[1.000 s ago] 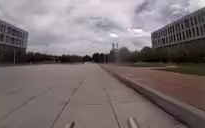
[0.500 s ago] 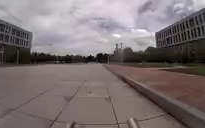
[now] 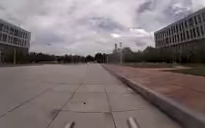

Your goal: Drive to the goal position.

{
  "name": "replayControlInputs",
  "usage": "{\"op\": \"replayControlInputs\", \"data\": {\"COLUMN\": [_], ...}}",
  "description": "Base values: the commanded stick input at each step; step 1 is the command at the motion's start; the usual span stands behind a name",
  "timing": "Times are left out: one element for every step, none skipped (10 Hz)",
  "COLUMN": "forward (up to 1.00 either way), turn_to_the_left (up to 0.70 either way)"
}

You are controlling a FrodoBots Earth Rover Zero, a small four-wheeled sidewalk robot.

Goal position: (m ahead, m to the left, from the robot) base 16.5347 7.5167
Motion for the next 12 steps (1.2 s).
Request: {"op": "replayControlInputs", "data": {"forward": [1.0,1.0,1.0,1.0,1.0,1.0,1.0,1.0,1.0,1.0,1.0,1.0], "turn_to_the_left": [0.0,0.0,0.0,0.0,0.0,0.0,0.0,0.0,0.0,0.4,0.4,0.24]}}
